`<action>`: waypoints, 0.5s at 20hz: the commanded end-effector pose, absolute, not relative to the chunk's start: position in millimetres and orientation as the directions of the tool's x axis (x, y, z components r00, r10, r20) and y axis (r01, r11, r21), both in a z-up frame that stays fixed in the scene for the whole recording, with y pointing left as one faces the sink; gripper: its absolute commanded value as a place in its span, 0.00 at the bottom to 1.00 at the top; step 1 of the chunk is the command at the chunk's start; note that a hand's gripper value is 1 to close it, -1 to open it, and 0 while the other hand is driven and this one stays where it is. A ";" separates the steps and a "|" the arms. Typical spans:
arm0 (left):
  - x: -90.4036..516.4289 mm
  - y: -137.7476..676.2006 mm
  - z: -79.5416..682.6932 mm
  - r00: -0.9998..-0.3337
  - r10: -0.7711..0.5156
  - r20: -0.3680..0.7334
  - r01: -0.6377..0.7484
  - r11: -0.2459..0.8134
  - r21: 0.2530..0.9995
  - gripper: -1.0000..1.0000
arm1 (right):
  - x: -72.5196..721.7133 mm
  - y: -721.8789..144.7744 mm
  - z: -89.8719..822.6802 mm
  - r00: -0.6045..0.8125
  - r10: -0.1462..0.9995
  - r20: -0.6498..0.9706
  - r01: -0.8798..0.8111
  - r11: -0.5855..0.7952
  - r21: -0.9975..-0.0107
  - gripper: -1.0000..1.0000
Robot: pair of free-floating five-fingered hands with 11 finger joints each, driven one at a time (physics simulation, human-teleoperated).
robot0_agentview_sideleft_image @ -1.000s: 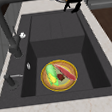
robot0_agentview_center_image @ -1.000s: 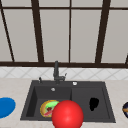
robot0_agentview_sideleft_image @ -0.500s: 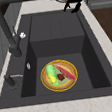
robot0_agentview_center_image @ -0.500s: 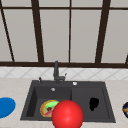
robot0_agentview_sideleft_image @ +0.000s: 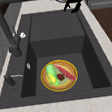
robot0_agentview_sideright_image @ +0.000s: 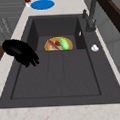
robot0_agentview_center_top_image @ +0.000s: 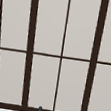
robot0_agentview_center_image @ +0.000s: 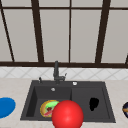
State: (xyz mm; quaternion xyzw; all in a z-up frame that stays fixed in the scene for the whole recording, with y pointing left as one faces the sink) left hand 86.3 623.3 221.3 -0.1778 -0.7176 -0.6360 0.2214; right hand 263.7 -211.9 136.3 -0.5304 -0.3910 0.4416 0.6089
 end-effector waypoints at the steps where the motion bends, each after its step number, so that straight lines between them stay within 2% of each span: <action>1: 93.7 634.3 209.8 -0.807 -0.013 0.590 0.582 0.148 0.800 0.00 | 263.7 -211.9 136.3 0.304 0.953 0.008 -0.123 0.047 -0.991 0.50; 10: 113.3 648.3 179.5 -0.800 -0.019 0.599 0.592 0.135 0.795 0.00 | 263.7 -211.9 136.3 0.304 0.953 0.008 -0.123 0.047 -0.991 0.50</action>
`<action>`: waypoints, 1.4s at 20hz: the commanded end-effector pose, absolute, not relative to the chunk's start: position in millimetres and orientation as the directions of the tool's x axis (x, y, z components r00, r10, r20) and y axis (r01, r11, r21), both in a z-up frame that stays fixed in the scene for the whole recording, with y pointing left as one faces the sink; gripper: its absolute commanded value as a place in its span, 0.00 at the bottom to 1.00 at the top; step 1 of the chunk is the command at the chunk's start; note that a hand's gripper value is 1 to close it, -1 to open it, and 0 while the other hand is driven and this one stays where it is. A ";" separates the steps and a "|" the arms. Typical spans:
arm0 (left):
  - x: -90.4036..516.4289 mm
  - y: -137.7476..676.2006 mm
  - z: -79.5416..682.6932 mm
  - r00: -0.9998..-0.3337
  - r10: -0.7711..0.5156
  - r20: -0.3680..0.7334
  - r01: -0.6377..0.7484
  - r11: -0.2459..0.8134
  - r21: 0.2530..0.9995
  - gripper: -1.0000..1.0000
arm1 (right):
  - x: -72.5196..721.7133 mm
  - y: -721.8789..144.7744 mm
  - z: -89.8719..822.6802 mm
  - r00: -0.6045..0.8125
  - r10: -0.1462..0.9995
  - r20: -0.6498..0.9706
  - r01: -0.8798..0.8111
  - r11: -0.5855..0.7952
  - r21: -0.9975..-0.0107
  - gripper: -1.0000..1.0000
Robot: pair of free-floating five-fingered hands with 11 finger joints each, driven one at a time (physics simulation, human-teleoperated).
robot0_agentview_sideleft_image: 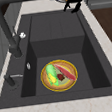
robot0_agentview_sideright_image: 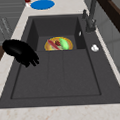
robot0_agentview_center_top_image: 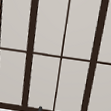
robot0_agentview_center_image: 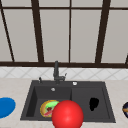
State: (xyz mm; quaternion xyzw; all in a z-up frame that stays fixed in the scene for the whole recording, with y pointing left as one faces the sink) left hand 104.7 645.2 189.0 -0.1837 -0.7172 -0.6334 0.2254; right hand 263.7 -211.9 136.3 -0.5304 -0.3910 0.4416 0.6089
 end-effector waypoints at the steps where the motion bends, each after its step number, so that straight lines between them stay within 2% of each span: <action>1: 116.8 649.3 176.2 -0.798 -0.018 0.603 0.595 0.135 0.792 0.00 | 263.7 -211.9 136.3 0.304 0.953 0.008 -0.123 0.047 -0.991 0.50; 11: 148.7 671.4 143.6 -0.782 0.002 0.624 0.617 0.143 0.774 0.00 | 263.7 -211.9 136.3 0.304 0.953 0.008 -0.123 0.047 -0.991 0.50; 20: 172.2 689.9 107.7 -0.807 0.007 0.590 0.585 0.143 0.799 0.00 | 263.7 -211.9 136.3 0.304 0.953 0.008 -0.123 0.047 -0.991 0.50; 28: 185.7 699.4 108.8 -0.722 0.076 0.687 0.688 0.185 0.702 0.00 | 263.7 -211.9 136.3 0.304 0.953 0.008 -0.123 0.047 -0.991 0.50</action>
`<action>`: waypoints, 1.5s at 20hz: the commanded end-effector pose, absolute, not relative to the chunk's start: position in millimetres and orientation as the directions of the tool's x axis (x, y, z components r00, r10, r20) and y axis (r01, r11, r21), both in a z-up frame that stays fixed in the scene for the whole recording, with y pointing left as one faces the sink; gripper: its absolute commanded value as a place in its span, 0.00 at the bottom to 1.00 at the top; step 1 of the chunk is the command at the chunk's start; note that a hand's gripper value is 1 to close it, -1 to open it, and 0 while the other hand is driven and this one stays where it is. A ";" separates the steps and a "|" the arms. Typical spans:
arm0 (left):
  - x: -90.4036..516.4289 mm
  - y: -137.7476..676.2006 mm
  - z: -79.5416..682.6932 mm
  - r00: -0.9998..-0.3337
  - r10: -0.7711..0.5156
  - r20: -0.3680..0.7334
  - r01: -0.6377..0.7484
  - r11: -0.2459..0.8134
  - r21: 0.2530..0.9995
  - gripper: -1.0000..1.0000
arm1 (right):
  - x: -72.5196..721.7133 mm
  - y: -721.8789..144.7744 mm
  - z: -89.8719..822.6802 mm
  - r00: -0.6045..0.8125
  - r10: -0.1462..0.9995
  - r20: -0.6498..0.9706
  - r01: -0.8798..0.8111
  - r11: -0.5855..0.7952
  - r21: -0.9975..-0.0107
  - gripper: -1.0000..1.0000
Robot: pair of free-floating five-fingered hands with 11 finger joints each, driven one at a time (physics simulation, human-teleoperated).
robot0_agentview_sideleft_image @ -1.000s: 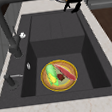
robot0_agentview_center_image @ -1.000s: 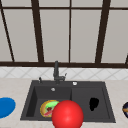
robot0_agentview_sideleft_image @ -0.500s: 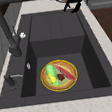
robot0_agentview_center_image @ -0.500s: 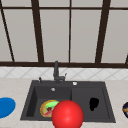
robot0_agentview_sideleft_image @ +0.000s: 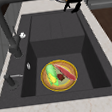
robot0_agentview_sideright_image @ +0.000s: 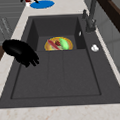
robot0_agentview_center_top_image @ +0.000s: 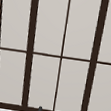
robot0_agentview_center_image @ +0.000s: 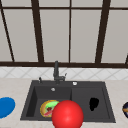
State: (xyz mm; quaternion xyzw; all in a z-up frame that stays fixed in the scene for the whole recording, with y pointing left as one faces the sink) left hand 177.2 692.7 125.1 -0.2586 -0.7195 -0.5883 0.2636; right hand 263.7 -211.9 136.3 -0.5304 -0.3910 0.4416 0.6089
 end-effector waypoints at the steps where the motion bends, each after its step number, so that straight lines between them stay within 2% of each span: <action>1: 184.0 698.5 112.4 -0.724 0.073 0.686 0.686 0.183 0.705 0.00 | 263.7 -211.9 136.3 0.304 0.953 0.008 -0.123 0.047 -0.991 0.50; 3: 179.1 697.0 120.1 -0.726 0.070 0.684 0.683 0.181 0.707 0.00 | 263.7 -211.9 136.3 0.304 0.953 0.008 -0.123 0.047 -0.991 0.50; 4: 178.9 696.7 121.5 -0.726 0.070 0.684 0.683 0.181 0.707 1.00 | 263.7 -211.9 136.3 0.304 0.953 0.008 -0.123 0.047 -0.991 0.50; 5: 179.4 696.0 127.6 -0.753 0.067 0.654 0.656 0.150 0.740 1.00 | 263.7 -211.9 136.3 0.304 0.953 0.008 -0.123 0.047 -0.991 0.50; 7: 180.4 696.8 133.6 -0.788 0.063 0.613 0.614 0.155 0.774 1.00 | 263.7 -211.9 136.3 0.304 0.953 0.008 -0.123 0.047 -0.991 0.50; 14: 180.6 691.8 144.0 -0.827 0.084 0.556 0.562 0.181 0.807 1.00 | 263.7 -211.9 136.3 0.304 0.953 0.008 -0.123 0.047 -0.991 0.50; 23: 181.3 686.3 144.4 -0.827 0.068 0.558 0.559 0.200 0.805 1.00 | 263.7 -211.9 136.3 0.304 0.953 0.008 -0.123 0.047 -0.991 0.50; 28: 162.8 676.6 158.8 -0.832 0.084 0.548 0.553 0.185 0.812 1.00 | 263.7 -211.9 136.3 0.304 0.953 0.008 -0.123 0.047 -0.991 0.50; 30: 149.8 672.5 167.0 -0.854 0.050 0.519 0.519 0.161 0.839 1.00 | 263.7 -211.9 136.3 0.304 0.953 0.008 -0.123 0.047 -0.991 0.50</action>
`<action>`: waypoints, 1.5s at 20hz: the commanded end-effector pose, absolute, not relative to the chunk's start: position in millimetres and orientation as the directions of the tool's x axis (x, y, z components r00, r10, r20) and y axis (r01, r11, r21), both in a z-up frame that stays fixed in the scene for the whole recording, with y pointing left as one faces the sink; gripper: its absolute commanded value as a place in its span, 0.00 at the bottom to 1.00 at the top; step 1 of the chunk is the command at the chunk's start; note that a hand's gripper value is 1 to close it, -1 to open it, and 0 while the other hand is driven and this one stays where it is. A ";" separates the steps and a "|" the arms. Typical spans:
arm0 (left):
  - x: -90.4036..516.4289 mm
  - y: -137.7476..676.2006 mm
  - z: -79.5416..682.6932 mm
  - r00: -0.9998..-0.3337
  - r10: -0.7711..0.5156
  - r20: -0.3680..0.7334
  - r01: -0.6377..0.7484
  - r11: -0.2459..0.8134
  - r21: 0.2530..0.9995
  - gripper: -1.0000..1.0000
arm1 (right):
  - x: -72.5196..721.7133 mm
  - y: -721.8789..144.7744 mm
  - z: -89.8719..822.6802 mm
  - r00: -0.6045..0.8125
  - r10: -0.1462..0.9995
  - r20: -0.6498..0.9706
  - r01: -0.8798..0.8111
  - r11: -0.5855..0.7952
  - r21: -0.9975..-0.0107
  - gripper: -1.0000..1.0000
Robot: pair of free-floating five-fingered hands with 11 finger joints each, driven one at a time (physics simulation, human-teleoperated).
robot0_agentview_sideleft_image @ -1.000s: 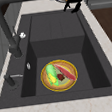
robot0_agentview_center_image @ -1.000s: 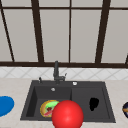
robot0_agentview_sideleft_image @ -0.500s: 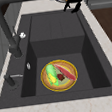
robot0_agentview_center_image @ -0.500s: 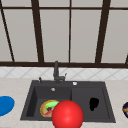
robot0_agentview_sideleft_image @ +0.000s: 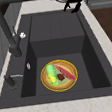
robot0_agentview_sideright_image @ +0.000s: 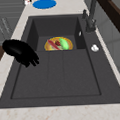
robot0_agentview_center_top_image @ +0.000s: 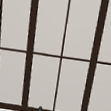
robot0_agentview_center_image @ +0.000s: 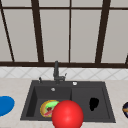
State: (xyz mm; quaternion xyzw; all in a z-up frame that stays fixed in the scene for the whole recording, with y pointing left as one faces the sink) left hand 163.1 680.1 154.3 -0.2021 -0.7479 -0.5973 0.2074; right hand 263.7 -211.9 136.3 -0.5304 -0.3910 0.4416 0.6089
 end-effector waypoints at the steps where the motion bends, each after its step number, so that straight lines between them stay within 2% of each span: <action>1: 143.1 672.1 168.1 -0.856 0.033 0.516 0.514 0.162 0.843 1.00 | 263.7 -211.9 136.3 0.304 0.953 0.008 -0.123 0.047 -0.991 0.50; 4: 131.4 667.8 182.7 -0.851 0.028 0.525 0.523 0.147 0.840 1.00 | 263.7 -211.9 136.3 0.304 0.953 0.008 -0.123 0.047 -0.991 0.50; 8: 131.8 667.5 206.2 -0.836 0.030 0.549 0.545 0.176 0.820 1.00 | 263.7 -211.9 136.3 0.304 0.953 0.008 -0.123 0.047 -0.991 0.50; 18: 132.0 644.8 257.3 -0.839 -0.029 0.543 0.529 0.184 0.828 1.00 | 263.7 -211.9 136.3 0.304 0.953 0.008 -0.123 0.047 -0.991 0.50; 30: 147.3 588.5 290.0 -0.832 -0.025 0.554 0.547 0.126 0.828 1.00 | 263.7 -211.9 136.3 0.304 0.953 0.008 -0.123 0.047 -0.991 0.50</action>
